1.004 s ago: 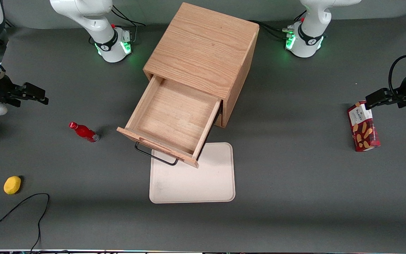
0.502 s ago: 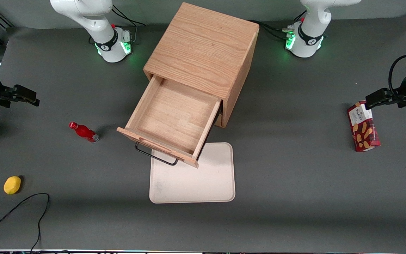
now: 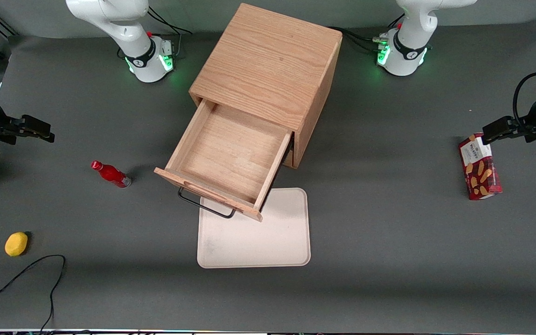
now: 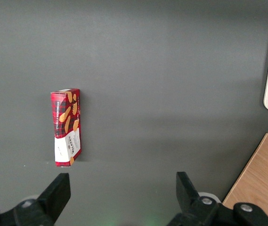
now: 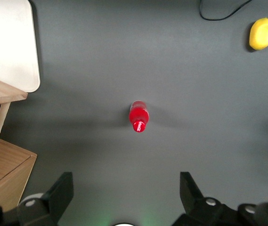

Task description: Open upper drawer

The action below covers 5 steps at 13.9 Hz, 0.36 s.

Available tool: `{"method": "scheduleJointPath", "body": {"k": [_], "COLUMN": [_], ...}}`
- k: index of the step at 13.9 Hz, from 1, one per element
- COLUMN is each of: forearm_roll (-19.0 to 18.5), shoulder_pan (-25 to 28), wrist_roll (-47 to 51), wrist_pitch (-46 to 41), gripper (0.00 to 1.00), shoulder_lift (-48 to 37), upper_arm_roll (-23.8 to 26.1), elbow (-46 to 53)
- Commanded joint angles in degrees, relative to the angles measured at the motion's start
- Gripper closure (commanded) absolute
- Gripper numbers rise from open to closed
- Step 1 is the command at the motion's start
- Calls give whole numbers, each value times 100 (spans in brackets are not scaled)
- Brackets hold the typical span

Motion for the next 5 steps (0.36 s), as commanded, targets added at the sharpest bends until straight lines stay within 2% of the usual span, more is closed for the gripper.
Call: {"method": "scheduleJointPath", "body": {"k": [1, 5], "forearm_roll": [247, 257], "shoulder_pan": [-194, -397], "wrist_roll": [-265, -230], "wrist_pitch": [-125, -125], "gripper": [0, 0], "shoulder_lift": [92, 92], "upper_arm_roll": [37, 231], "elbow": [279, 323]}}
